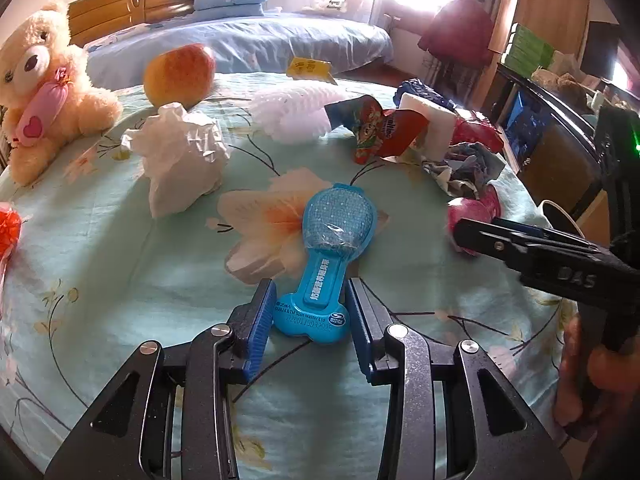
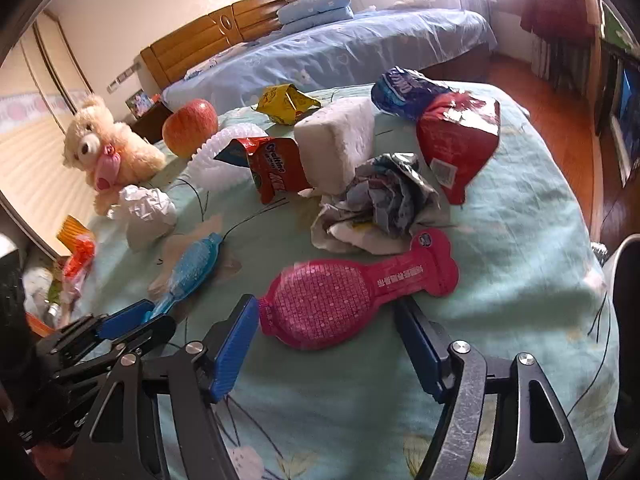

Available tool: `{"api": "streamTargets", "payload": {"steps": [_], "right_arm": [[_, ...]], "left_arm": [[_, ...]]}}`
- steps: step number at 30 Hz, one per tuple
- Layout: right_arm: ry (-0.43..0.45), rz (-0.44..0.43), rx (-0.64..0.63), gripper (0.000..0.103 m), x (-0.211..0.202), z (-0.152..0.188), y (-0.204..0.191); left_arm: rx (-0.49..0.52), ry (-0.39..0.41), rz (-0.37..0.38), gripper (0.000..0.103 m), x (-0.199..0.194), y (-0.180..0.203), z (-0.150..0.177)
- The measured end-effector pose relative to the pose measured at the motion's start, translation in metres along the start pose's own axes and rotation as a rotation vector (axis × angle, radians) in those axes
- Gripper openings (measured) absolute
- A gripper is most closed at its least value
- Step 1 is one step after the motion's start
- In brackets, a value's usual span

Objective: Collect trash
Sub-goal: 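Grasp the blue brush with the left tool while the right tool grasps the pink brush, then carry both brushes over the bin and open both tools to drop them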

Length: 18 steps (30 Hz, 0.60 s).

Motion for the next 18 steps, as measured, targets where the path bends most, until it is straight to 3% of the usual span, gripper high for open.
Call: {"api": "streamTargets", "payload": {"steps": [5,10,12,18], "right_arm": [[0.005,0.0,0.0,0.037,-0.004,0.004,0.003],[0.021,-0.019,0.018,0.029,-0.018,0.014,0.009],[0.029,-0.028,0.034,0.02,-0.026,0.019,0.013],[0.045,-0.031,0.065,0.018,-0.045,0.035,0.026]], "left_arm": [[0.017,0.004,0.002,0.036,0.0,0.002,-0.002],[0.045,0.001,-0.025,0.035,0.007,0.008,-0.002],[0.05,0.002,-0.029,0.035,0.008,0.01,-0.002],[0.032,-0.004,0.019,0.034,0.004,0.016,0.002]]}}
Point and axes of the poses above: each gripper's, at about its wrist camera, not at the fingertips, and x roughly the way its jaws point, y to its right, z to its underside, the point moved 4 cm from there along x, roughly the way its jaws point, and after that the axes turned 13 degrees about -x, right-handed, at the moved point
